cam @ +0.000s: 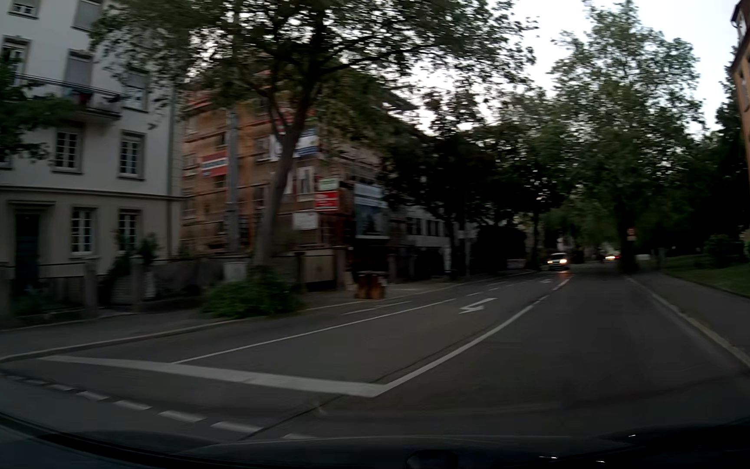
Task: Follow the waypoints while adhering to traffic rules and regulations
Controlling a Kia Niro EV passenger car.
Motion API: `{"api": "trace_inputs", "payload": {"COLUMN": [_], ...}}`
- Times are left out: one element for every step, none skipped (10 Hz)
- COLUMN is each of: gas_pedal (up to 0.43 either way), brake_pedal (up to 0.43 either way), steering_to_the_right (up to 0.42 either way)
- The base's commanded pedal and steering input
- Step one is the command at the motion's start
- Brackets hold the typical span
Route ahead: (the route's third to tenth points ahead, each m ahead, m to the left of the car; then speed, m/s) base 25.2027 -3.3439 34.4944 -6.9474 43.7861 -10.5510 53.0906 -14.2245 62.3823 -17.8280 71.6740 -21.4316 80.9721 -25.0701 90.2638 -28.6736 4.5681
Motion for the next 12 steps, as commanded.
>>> {"api": "trace_inputs", "payload": {"gas_pedal": [0.157,0.157,0.157,0.169,0.169,0.177,0.177,0.189,0.189,0.189,0.189,0.189], "brake_pedal": [0.0,0.0,0.0,0.0,0.0,0.0,0.0,0.0,0.0,0.0,0.0,0.0], "steering_to_the_right": [0.34,0.312,0.29,0.269,0.242,0.215,0.191,0.165,0.151,0.136,0.126,0.116]}}
